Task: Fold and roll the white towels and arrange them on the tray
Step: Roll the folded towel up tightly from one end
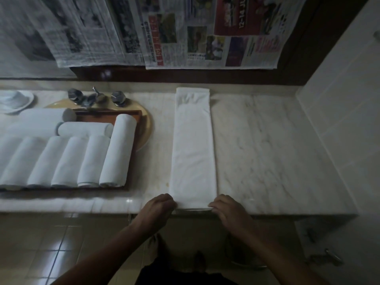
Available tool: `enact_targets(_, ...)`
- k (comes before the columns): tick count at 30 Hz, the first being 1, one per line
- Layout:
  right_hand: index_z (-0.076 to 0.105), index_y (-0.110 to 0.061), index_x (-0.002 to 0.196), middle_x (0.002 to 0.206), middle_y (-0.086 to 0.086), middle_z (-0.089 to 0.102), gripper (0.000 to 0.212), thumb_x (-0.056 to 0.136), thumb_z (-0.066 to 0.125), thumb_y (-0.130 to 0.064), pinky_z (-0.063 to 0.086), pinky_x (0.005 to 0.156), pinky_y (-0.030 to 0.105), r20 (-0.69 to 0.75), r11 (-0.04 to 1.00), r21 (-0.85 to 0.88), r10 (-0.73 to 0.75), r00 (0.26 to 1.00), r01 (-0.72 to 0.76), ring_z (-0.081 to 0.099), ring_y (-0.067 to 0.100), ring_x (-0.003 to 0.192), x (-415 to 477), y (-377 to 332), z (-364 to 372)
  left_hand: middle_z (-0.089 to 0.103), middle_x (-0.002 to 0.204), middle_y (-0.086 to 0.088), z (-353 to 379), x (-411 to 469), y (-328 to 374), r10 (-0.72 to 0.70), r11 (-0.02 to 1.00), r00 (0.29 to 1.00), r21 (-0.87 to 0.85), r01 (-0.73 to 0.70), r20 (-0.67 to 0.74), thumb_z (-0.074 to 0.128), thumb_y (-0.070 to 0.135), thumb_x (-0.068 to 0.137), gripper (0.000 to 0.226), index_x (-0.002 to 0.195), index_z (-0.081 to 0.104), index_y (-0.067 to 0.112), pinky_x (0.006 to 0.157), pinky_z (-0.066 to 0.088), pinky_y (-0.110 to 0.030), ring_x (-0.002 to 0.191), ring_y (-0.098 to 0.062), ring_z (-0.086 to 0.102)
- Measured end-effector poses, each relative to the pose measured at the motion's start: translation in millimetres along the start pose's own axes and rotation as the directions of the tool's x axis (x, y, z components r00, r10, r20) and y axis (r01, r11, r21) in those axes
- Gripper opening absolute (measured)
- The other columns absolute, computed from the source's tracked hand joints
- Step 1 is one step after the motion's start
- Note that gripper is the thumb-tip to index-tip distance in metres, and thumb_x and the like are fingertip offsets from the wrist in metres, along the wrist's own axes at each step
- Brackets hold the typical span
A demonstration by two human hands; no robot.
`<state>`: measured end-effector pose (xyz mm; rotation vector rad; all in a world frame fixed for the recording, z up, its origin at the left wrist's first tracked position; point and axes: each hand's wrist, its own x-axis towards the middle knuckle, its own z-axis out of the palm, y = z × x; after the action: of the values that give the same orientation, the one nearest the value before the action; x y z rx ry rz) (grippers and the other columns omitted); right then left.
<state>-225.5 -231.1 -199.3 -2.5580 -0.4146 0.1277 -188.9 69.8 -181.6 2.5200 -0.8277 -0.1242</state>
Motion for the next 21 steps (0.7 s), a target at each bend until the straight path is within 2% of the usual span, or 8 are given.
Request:
enact_targets(4, 0.075, -0.019, 0.119, 0.109, -0.007, 0.068, 0.022, 0.102, 0.061, -0.017, 0.045, 0.089, 0.013, 0.049, 0.983, 0.117, 0.138, 0.989, -0.143, 0.061, 0.007, 0.101, 4, -5, -9, 0.073, 0.092, 0.011, -4, 1, 2, -0.254, 0.958, 0.967, -0.130, 0.256, 0.035, 0.075, 0.020, 0.091, 0.013, 0.102, 0.078, 0.026, 0.070, 0.051, -0.024, 0.082, -0.013, 0.068)
enact_targets(7, 0.071, -0.032, 0.114, 0.106, -0.014, 0.067, 0.017, 0.098, 0.068, -0.025, 0.049, 0.083, 0.013, 0.047, 0.928, 0.228, 0.291, 0.956, -0.294, 0.063, 0.000, 0.095, 6, -9, -15, 0.073, 0.078, 0.017, -11, 5, 8, -0.453, 0.832, 0.887, -0.314, 0.458, 0.093, 0.080, 0.023, 0.088, 0.013, 0.091, 0.070, 0.030, 0.062, 0.053, -0.024, 0.067, -0.009, 0.069)
enact_targets(9, 0.069, -0.034, 0.103, 0.098, -0.014, 0.065, 0.009, 0.096, 0.072, -0.029, 0.046, 0.075, 0.008, 0.037, 0.910, 0.246, 0.336, 0.941, -0.335, 0.063, -0.001, 0.087, 7, -12, -16, 0.072, 0.074, 0.013, -12, 8, 8, -0.486, 0.812, 0.870, -0.325, 0.484, 0.083, 0.083, 0.022, 0.085, 0.014, 0.084, 0.070, 0.028, 0.062, 0.051, -0.021, 0.070, -0.005, 0.067)
enact_targets(13, 0.069, -0.031, 0.095, 0.093, -0.014, 0.063, 0.007, 0.092, 0.075, -0.028, 0.050, 0.076, 0.016, 0.007, 0.918, 0.204, 0.347, 0.938, -0.341, 0.060, 0.003, 0.088, 10, -15, -11, 0.073, 0.078, 0.008, -12, 17, 8, -0.509, 0.810, 0.858, -0.300, 0.504, 0.068, 0.084, 0.025, 0.085, 0.007, 0.087, 0.077, 0.025, 0.059, 0.041, -0.006, 0.071, 0.001, 0.064)
enact_targets(15, 0.067, -0.031, 0.093, 0.093, -0.015, 0.058, 0.011, 0.092, 0.073, -0.023, 0.048, 0.077, 0.017, -0.022, 0.935, 0.171, 0.317, 0.948, -0.309, 0.055, 0.002, 0.090, 13, -17, -7, 0.071, 0.087, 0.006, -9, 21, 8, -0.516, 0.818, 0.855, -0.269, 0.509, 0.048, 0.082, 0.025, 0.086, 0.007, 0.092, 0.079, 0.022, 0.060, 0.039, -0.005, 0.075, 0.000, 0.060)
enact_targets(17, 0.065, -0.029, 0.094, 0.097, -0.015, 0.053, 0.014, 0.094, 0.067, -0.016, 0.040, 0.077, 0.011, -0.057, 0.959, 0.129, 0.261, 0.964, -0.252, 0.051, 0.001, 0.092, 15, -21, -4, 0.064, 0.095, 0.005, -6, 23, 8, -0.500, 0.841, 0.866, -0.228, 0.490, 0.017, 0.080, 0.024, 0.088, 0.010, 0.097, 0.078, 0.022, 0.065, 0.041, -0.012, 0.078, -0.003, 0.057)
enact_targets(19, 0.067, -0.025, 0.098, 0.102, -0.013, 0.052, 0.018, 0.094, 0.063, -0.009, 0.038, 0.077, 0.011, -0.066, 0.982, 0.053, 0.187, 0.980, -0.183, 0.050, 0.003, 0.095, 17, -26, -2, 0.056, 0.097, 0.007, -2, 21, 9, -0.385, 0.912, 0.922, -0.164, 0.375, -0.031, 0.077, 0.020, 0.089, 0.013, 0.101, 0.073, 0.023, 0.068, 0.046, -0.021, 0.077, -0.008, 0.055)
enact_targets(21, 0.071, -0.020, 0.098, 0.105, -0.007, 0.056, 0.024, 0.090, 0.063, 0.001, 0.048, 0.079, 0.019, -0.061, 0.990, 0.005, 0.144, 0.988, -0.144, 0.054, 0.009, 0.098, 16, -30, 4, 0.056, 0.095, 0.006, 5, 17, 11, -0.183, 0.983, 0.982, -0.044, 0.181, -0.042, 0.076, 0.011, 0.086, 0.016, 0.096, 0.071, 0.022, 0.065, 0.050, -0.026, 0.077, -0.010, 0.054)
